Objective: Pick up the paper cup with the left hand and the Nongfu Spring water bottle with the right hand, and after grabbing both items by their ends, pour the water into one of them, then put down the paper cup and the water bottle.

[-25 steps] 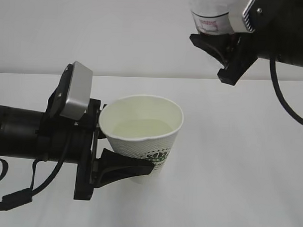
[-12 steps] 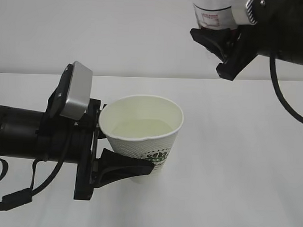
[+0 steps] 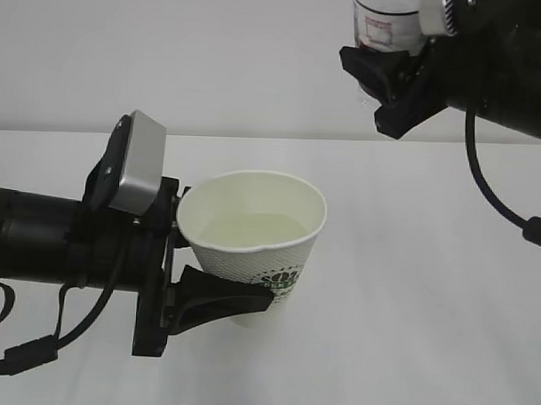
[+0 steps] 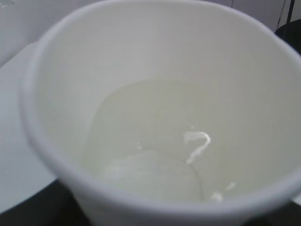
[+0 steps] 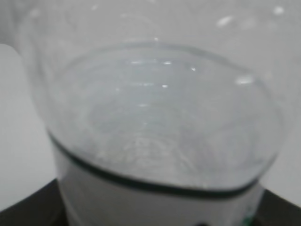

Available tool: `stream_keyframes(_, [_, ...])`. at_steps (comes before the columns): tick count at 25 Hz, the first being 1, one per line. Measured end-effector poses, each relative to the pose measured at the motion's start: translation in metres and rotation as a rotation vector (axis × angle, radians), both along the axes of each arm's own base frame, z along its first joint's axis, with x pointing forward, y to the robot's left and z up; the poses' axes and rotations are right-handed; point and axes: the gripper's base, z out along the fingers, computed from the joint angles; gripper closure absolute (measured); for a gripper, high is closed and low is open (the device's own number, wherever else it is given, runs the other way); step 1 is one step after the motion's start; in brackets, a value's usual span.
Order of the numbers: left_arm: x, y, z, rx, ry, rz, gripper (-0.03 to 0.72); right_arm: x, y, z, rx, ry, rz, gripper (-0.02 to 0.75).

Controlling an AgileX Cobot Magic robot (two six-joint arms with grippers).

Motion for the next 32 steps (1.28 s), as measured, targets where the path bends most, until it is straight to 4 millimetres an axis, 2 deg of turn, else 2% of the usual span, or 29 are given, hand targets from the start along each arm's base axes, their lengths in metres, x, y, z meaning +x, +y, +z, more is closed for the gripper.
stream_keyframes(16, [0.001,0.0,-0.001,0.008,0.0,0.006,0.197,-0.003,-0.02,-0.026,0.124,0.063,-0.222,0.279])
stream_keyframes(22, [0.001,0.0,-0.001,0.008,0.0,0.006,0.197,-0.009,-0.029,-0.041,0.124,0.099,-0.293,0.279])
stream_keyframes(32, [0.001,0.0,-0.001,0.008,0.0,0.006,0.197,-0.019,-0.039,-0.054,0.17,0.098,-0.375,0.279])
